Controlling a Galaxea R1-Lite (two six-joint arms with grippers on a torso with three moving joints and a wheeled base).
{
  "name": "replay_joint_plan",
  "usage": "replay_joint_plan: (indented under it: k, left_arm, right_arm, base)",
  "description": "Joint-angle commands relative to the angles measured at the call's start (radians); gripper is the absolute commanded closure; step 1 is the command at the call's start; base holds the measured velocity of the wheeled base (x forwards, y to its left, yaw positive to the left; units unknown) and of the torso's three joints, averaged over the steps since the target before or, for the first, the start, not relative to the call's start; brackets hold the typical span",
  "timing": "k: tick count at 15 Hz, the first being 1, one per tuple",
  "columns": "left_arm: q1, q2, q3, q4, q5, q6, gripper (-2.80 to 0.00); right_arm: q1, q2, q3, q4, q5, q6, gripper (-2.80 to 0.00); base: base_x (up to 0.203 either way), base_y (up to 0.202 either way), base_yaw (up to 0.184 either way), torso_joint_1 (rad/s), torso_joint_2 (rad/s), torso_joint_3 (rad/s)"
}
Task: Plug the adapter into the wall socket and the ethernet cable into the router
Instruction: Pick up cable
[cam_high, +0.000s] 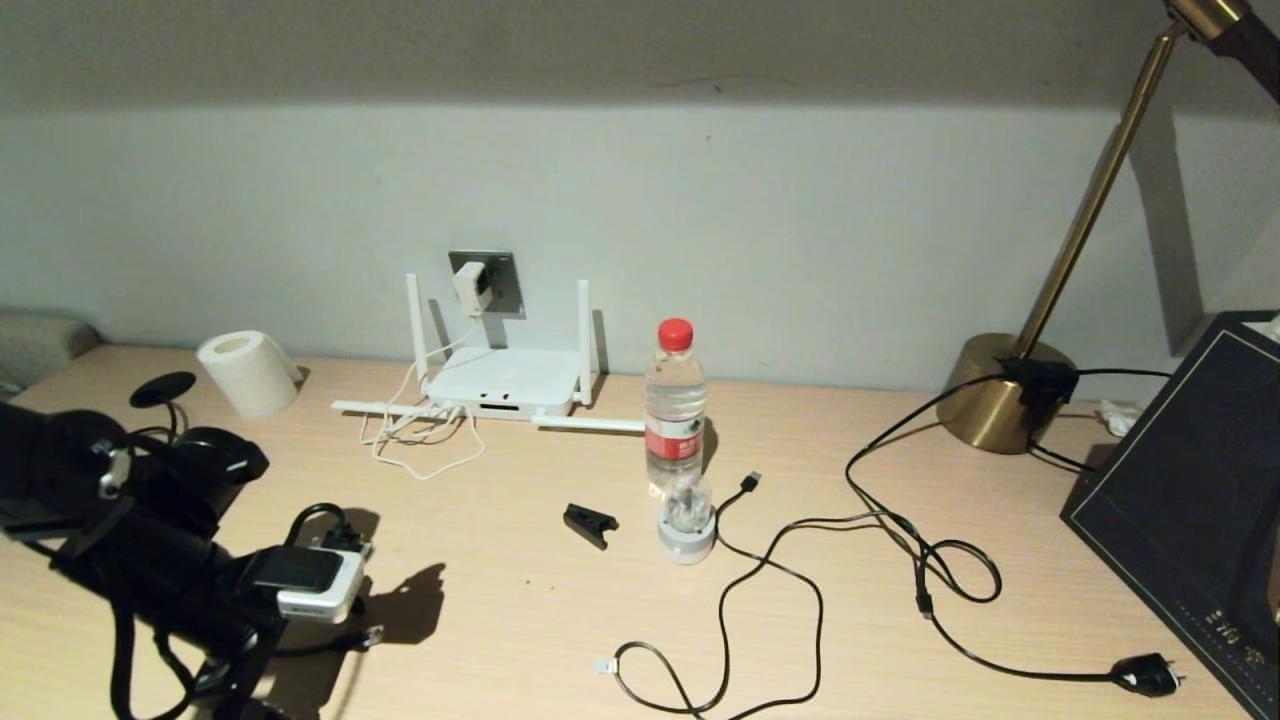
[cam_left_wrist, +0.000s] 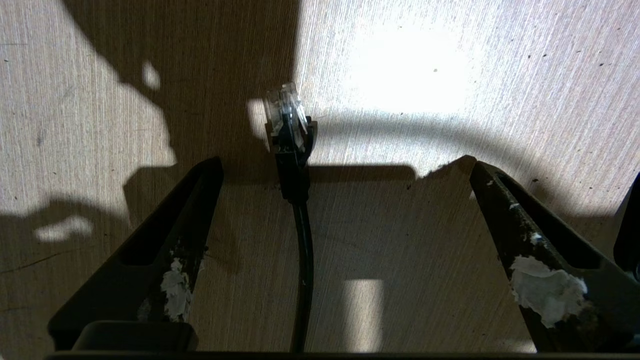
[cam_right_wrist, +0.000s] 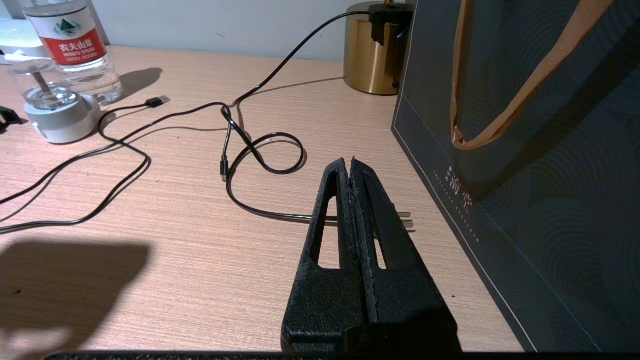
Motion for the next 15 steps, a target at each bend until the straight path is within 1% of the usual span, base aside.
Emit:
replay_joint_plan:
  k: [1, 2, 3, 10, 13, 15]
  left_arm:
    - [-0.001, 0.007, 0.002, -0.010, -0.001, 0.008, -2.80]
    - [-0.001, 0.007, 0.004, -0.015, -0.003, 0.008, -2.80]
    - [-0.001, 0.006, 0.005, -0.015, -0.003, 0.007, 0.00]
    - [-0.007, 0.006, 0.014, -0.017, -0.004, 0.005, 0.00]
    - [-0.006, -0.007, 0.048, -0.017, -0.004, 0.004, 0.00]
    - [-0.007, -0.021, 0.050, -0.018, -0.006, 0.004, 0.00]
  right_arm:
    - [0.000, 0.002, 0.035, -0.001, 0.000, -0.001, 0.00]
    - [0.000, 0.002, 0.035, -0.001, 0.000, -0.001, 0.00]
    - [0.000, 0.002, 0.035, -0.001, 0.000, -0.001, 0.00]
    - [0.000, 0.002, 0.035, -0.001, 0.000, -0.001, 0.00]
    - [0.000, 0.002, 0.035, -0.001, 0.000, -0.001, 0.00]
    - [0.000, 0.002, 0.035, -0.001, 0.000, -0.001, 0.00]
  base:
    - [0.000, 0.000, 0.000, 0.000, 0.00, 0.000]
    - [0.000, 0.000, 0.000, 0.000, 0.00, 0.000]
    - [0.000, 0.000, 0.000, 0.000, 0.00, 0.000]
    - [0.000, 0.000, 0.000, 0.000, 0.00, 0.000]
    - [0.000, 0.000, 0.000, 0.000, 0.00, 0.000]
    - [0.000, 0.000, 0.000, 0.000, 0.00, 0.000]
